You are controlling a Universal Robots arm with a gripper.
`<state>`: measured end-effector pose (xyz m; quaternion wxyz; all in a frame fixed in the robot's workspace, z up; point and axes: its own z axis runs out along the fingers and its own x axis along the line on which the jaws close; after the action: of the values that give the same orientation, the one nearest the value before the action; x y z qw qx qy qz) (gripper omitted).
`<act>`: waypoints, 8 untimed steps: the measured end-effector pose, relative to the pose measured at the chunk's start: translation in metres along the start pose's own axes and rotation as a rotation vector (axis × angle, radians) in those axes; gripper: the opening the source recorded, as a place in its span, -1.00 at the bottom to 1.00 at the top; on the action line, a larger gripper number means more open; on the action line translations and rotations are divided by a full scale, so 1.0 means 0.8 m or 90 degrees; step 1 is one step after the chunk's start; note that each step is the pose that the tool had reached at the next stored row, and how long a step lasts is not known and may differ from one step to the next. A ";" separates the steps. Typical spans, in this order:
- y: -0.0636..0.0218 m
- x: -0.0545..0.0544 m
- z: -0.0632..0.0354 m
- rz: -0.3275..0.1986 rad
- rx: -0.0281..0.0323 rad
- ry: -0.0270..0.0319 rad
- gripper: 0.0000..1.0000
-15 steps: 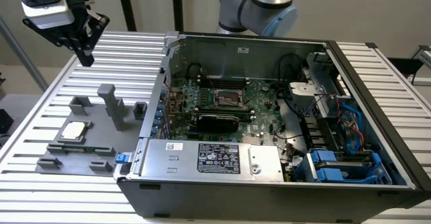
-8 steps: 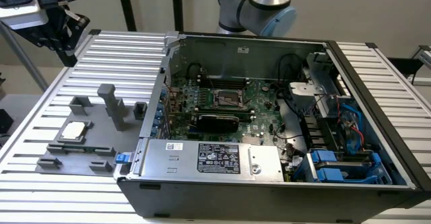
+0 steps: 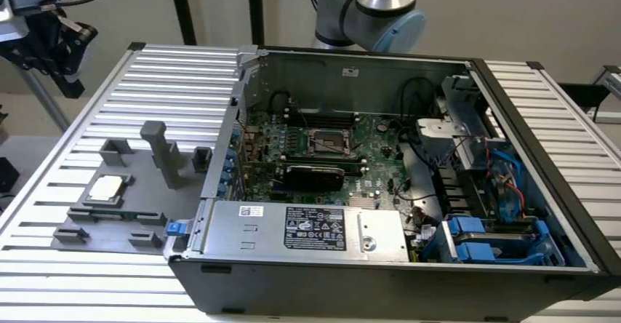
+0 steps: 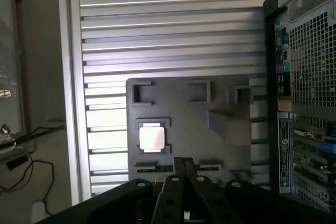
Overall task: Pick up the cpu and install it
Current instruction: 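Reach for the cpu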
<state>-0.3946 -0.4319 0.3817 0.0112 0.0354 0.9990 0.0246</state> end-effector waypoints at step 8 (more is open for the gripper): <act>-0.003 0.042 0.004 0.000 0.0000 0.0000 -0.79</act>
<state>-0.4280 -0.4316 0.3777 0.0111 0.0354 0.9990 0.0246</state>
